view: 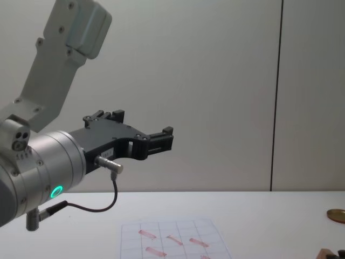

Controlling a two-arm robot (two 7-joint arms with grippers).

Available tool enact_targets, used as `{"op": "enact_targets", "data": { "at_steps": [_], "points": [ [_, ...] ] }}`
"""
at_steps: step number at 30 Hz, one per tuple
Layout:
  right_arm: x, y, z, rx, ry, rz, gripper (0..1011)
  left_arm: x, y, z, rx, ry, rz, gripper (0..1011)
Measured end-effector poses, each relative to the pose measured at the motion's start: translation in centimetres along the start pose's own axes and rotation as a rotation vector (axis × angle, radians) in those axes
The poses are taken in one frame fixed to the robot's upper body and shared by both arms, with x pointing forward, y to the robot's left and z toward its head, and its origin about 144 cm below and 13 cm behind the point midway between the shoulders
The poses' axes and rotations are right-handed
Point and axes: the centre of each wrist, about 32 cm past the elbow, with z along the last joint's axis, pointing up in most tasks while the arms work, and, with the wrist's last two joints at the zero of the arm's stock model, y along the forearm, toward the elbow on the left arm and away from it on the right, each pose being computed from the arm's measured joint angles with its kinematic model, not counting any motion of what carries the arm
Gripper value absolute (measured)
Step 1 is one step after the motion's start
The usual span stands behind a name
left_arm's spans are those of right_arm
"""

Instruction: Use the one hand to pick up the stamp and affix it onto the A4 paper.

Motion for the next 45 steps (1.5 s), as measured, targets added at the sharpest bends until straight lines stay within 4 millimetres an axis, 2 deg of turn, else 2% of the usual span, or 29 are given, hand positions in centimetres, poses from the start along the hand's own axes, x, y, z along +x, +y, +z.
{"op": "enact_targets", "data": {
  "at_steps": [18, 28, 35, 45],
  "points": [
    [-0.1, 0.1, 0.2, 0.004, -0.014, -0.003, 203, 0.0, 0.0, 0.0, 0.000, 0.000, 0.000, 993],
    [-0.2, -0.6, 2.1, 0.099, -0.041, -0.013, 203, 0.0, 0.0, 0.0, 0.000, 0.000, 0.000, 993],
    [-0.5, -1.4, 4.3, 0.182, -0.066, -0.001, 204, 0.0, 0.0, 0.0, 0.000, 0.000, 0.000, 993],
    [-1.4, -1.3, 6.2, 0.234, -0.116, 0.071, 203, 0.0, 0.0, 0.0, 0.000, 0.000, 0.000, 993]
  ]
}}
